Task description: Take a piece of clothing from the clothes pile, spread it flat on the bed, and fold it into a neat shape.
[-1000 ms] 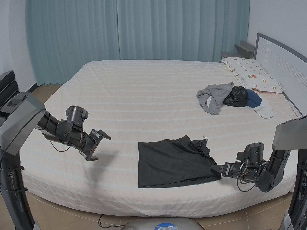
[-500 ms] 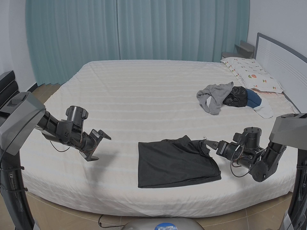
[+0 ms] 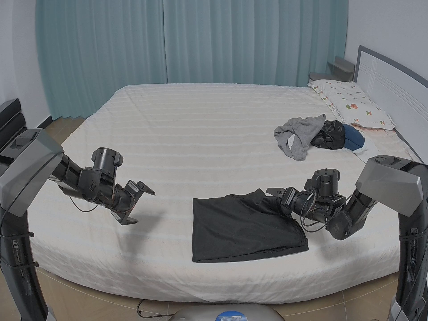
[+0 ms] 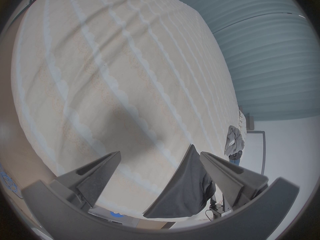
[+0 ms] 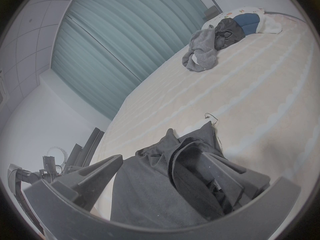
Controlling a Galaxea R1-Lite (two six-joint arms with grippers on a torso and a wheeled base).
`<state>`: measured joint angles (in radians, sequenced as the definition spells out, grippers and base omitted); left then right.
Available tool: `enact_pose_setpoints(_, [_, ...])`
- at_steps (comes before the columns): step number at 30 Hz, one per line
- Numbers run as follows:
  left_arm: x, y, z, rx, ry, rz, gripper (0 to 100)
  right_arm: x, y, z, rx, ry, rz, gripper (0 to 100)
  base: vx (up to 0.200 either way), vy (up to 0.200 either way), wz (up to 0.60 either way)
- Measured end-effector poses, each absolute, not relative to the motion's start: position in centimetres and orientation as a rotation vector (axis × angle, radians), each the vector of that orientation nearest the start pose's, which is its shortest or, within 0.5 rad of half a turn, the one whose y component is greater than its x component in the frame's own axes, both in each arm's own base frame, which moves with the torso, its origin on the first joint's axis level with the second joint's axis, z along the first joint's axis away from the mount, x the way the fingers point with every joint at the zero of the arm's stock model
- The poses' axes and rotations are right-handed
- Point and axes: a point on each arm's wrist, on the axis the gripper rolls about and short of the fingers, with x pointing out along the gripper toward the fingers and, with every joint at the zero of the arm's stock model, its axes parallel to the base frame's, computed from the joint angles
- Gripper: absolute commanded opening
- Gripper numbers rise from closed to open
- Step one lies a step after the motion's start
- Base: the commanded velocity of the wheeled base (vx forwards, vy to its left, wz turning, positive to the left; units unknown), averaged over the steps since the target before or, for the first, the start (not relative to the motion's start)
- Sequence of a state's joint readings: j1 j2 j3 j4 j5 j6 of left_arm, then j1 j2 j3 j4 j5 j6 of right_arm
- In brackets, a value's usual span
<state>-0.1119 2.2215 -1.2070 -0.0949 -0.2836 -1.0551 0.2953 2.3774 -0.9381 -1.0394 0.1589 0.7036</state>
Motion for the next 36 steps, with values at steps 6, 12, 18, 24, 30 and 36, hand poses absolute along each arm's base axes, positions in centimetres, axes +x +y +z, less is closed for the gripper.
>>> enact_pose_setpoints(6, [39.6, -5.1, 4.9, -1.042, 1.032, 0.155, 100, 39.7, 12.5, -0.2, 0.656, 0.540, 0.289, 100, 0.000, 0.000, 0.00])
enact_pose_setpoints(12, [39.6, -5.1, 4.9, -1.042, 1.032, 0.156, 100, 40.3, 13.2, -0.7, 0.654, 0.558, 0.293, 0, 0.000, 0.000, 0.00])
enact_pose_setpoints(18, [39.6, -5.1, 4.9, -1.045, 1.032, 0.156, 100, 41.1, 13.4, -0.9, 0.654, 0.545, 0.282, 0, 0.000, 0.000, 0.00])
enact_pose_setpoints(24, [39.7, -5.1, 5.0, -1.045, 1.031, 0.155, 100, 41.8, 12.1, -1.1, 0.662, 0.533, 0.248, 0, 0.000, 0.000, 0.00])
enact_pose_setpoints(30, [39.7, -5.1, 5.0, -1.043, 1.030, 0.156, 100, 42.5, 9.9, -1.2, 0.675, 0.513, 0.200, 0, 0.000, 0.000, 0.00])
enact_pose_setpoints(36, [39.7, -5.1, 5.0, -1.043, 1.030, 0.157, 100, 43.3, 8.7, -1.7, 0.682, 0.505, 0.171, 0, 0.000, 0.000, 0.00])
